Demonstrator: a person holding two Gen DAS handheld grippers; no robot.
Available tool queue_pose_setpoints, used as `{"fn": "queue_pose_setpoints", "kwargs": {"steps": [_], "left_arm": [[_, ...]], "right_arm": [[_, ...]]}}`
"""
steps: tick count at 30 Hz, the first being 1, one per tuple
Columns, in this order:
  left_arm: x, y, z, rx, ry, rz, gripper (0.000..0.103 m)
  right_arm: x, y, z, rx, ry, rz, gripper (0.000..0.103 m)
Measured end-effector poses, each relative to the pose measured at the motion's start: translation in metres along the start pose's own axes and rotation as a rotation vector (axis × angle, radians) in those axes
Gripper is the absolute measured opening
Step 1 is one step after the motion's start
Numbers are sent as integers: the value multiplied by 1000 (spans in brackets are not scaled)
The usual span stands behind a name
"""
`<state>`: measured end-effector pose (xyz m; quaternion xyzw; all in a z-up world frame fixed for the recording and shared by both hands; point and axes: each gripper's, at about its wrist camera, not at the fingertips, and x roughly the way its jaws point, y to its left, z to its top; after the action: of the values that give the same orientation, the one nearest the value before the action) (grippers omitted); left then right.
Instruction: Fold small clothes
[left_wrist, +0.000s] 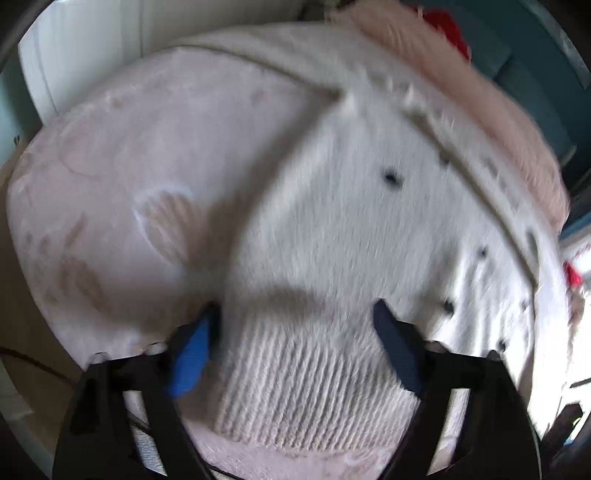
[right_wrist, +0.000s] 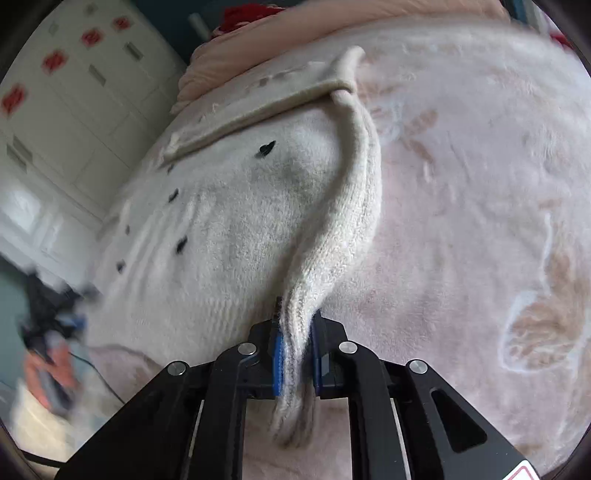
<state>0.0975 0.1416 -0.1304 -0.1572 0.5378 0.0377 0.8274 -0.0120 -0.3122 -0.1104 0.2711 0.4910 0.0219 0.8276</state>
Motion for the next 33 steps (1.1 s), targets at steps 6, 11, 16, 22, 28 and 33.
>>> {"fn": "queue_pose_setpoints", "kwargs": {"steps": [6,11,16,22,28,33], "left_arm": [[-17,-39,-7,179,15,-20,13],[-27,-47,-44,250,108,-61,13],[-33,-42,-47,213,70,-98,22],[-50,-8,73,21,-146,-44,57],[3,53,206,-285,-208,58,58],[65,91,254,-448,-157,150,58]], "right_arm": [[-60,5,5,-70,-81,-100,7],[-90,-16,-26,-108,-3,-242,7],[-68,-22,-53,-135,105,-288,18],[-87,20,-14,-223,-75,-471,44],[-84,94,-3,-320,-218,-288,63],[-52,141,-24,-429,-163,-171,65]]}}
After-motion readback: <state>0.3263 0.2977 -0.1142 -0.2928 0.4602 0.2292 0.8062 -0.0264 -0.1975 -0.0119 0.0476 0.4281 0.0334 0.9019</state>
